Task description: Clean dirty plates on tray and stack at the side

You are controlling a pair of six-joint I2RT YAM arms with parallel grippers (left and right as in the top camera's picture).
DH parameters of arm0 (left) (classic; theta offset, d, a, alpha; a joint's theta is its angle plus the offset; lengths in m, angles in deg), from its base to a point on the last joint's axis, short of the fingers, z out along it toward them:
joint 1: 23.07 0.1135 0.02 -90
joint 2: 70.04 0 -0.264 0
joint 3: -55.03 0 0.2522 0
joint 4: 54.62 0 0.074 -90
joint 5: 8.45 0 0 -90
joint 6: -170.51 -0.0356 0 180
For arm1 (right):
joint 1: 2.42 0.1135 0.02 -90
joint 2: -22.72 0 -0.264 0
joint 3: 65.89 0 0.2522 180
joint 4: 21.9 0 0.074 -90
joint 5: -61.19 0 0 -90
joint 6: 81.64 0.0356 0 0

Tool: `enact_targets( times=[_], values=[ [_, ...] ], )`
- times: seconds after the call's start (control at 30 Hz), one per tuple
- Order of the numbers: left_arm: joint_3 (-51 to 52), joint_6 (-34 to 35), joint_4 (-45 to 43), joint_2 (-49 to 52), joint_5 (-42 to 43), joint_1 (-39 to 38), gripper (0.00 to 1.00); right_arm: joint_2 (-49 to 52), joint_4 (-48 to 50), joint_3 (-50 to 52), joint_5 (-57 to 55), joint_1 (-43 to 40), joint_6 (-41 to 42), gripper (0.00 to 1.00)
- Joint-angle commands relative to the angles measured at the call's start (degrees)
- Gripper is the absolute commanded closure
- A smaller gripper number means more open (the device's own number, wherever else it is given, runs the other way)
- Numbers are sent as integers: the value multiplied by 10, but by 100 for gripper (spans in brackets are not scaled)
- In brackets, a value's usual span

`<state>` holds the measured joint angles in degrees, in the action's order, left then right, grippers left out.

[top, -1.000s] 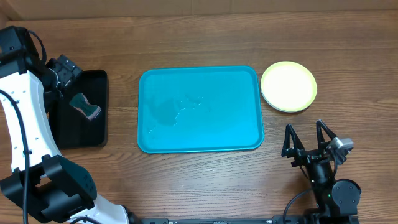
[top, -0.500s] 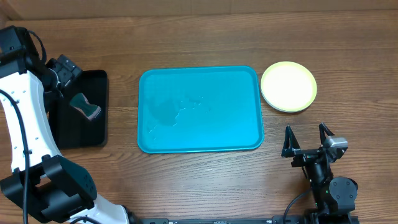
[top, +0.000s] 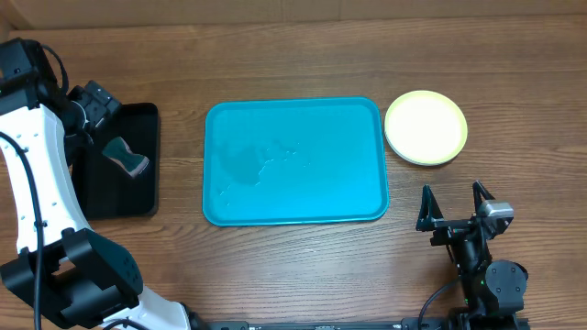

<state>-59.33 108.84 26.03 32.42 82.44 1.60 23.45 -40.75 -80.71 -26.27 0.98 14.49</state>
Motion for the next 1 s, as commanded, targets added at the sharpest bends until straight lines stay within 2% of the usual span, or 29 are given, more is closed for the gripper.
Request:
enact_targets(
  times=[0.0,0.33,0.5,0.7,0.8,0.97],
  values=[
    [-7,4,0,6,0,4,0,-6,4,6,-5,-2,-4,0],
    [-7,3,0,6,0,4,0,-6,4,6,-5,-2,-4,0],
    [-6,-2,36,10,6,4,0,-6,4,6,-5,-2,-4,0],
    [54,-27,53,-12,7,-10,0,-6,4,6,-5,-2,-4,0],
    [131,-69,3,-49,7,-28,0,-6,4,6,-5,-2,-4,0],
    [308,-140,-165,-142,9,-74,0,-6,4,6,-5,-2,-4,0]
  ],
)
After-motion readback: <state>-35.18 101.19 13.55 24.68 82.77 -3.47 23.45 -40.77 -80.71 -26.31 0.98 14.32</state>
